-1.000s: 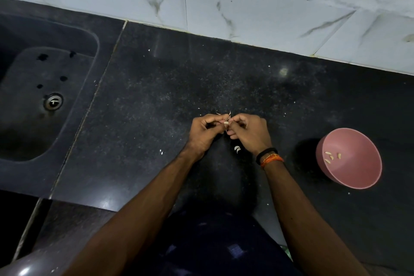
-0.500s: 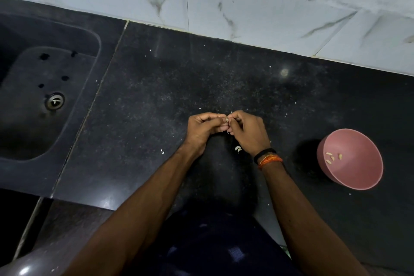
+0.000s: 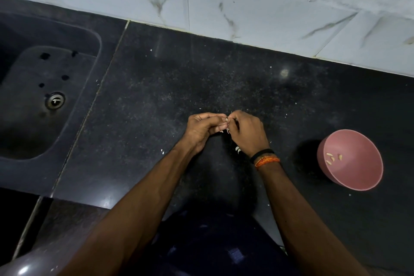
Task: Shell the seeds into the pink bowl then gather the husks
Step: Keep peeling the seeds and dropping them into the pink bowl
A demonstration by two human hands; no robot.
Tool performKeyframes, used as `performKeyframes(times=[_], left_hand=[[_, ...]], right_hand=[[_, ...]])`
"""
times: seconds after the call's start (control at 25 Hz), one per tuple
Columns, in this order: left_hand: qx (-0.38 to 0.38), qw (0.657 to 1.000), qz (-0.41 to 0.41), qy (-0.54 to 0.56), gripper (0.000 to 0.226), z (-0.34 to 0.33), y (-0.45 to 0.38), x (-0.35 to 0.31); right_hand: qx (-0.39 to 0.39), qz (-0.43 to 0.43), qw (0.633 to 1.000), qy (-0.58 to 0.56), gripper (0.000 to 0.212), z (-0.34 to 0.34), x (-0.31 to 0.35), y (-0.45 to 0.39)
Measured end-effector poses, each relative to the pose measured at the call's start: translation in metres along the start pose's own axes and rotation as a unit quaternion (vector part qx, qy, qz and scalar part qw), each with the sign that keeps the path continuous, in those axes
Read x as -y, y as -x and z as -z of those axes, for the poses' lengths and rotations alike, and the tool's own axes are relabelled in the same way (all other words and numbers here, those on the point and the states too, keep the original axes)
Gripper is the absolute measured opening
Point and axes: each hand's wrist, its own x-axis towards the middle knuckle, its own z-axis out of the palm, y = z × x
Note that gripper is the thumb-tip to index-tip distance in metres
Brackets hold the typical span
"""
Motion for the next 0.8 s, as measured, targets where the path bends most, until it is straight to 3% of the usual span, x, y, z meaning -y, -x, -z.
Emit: performKeyframes(times=[0.64, 0.8], left_hand=[[0.042, 0.999, -0.006, 0.016, 0.018, 0.006, 0.0, 0.004], [0.032, 0.999, -0.033, -0.008, 0.02, 0.004, -0.001, 0.006]], right_hand=[[0.007, -0.069, 0.997, -0.04, 0.01, -0.003, -0.006, 0.002], [0.024, -0.114, 0.978, -0.172, 0.018, 0.001, -0.011, 0.003]])
